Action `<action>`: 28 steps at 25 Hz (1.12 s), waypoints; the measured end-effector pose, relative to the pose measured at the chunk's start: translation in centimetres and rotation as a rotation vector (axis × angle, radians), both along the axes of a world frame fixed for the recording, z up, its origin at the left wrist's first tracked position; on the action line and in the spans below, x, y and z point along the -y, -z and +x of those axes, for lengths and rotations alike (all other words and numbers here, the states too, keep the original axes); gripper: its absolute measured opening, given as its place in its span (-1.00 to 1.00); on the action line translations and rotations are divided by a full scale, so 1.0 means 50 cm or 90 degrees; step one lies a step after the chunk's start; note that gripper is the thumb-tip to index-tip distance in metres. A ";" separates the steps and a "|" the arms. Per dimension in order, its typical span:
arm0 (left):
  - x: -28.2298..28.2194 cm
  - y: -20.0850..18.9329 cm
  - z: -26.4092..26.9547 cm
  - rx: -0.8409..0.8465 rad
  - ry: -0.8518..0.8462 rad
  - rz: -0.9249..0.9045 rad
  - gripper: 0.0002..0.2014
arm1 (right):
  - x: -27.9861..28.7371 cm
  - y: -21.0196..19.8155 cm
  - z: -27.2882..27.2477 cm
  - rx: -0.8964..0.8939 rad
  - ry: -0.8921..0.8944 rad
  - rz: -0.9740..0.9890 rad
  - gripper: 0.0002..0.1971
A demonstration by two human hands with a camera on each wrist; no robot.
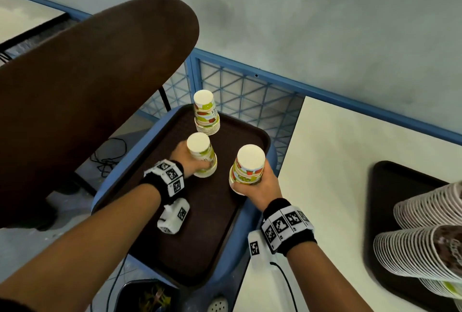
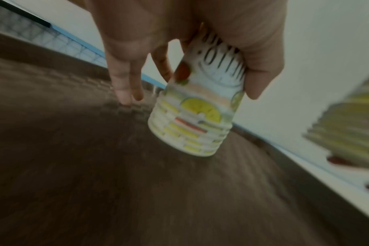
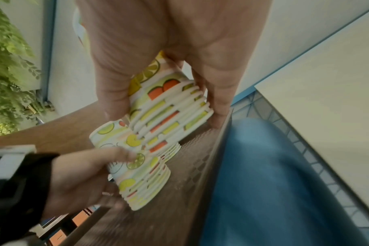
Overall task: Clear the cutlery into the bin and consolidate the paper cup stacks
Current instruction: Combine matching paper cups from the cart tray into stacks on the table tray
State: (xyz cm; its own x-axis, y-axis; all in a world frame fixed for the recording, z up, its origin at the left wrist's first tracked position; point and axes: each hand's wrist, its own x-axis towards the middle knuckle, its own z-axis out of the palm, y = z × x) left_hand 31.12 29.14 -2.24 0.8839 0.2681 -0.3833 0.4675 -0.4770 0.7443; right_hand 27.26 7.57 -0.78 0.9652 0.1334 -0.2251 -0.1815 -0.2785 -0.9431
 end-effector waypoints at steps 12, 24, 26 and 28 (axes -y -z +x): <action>0.272 -0.125 -0.217 0.127 0.092 -0.220 -0.36 | 0.248 -0.072 -0.217 0.030 0.100 0.011 -0.26; 0.736 -0.261 -0.430 0.217 0.254 -0.378 -0.33 | 0.669 -0.187 -0.487 0.230 0.304 0.045 -0.28; 0.798 -0.277 -0.437 0.235 0.277 -0.370 -0.25 | 0.722 -0.193 -0.507 0.263 0.376 0.051 -0.18; 0.855 -0.286 -0.430 0.259 0.282 -0.336 -0.13 | 0.761 -0.199 -0.511 0.270 0.437 0.068 -0.23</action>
State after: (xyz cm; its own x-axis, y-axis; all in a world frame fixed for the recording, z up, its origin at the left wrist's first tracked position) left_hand 9.63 -13.62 12.05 0.9636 -0.2669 0.0134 -0.0395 -0.0925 0.9949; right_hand 1.72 -30.49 9.17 0.8400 -0.5186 0.1592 0.1004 -0.1398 -0.9851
